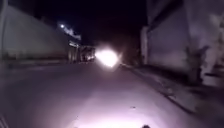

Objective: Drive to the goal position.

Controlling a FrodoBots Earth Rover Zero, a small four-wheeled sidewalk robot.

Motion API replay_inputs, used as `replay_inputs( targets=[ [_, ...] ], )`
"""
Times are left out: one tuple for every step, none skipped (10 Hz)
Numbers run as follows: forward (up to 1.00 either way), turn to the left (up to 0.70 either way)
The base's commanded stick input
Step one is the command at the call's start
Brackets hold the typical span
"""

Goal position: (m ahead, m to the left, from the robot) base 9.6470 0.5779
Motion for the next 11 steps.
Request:
replay_inputs(
  targets=[
    [0.70,0.00],
    [0.70,0.00],
    [0.70,0.00],
    [0.70,0.00],
    [0.70,0.00],
    [0.70,0.00],
    [0.70,0.00],
    [0.70,0.00],
    [0.70,0.00],
    [0.70,0.00],
    [0.70,0.00]
  ],
)
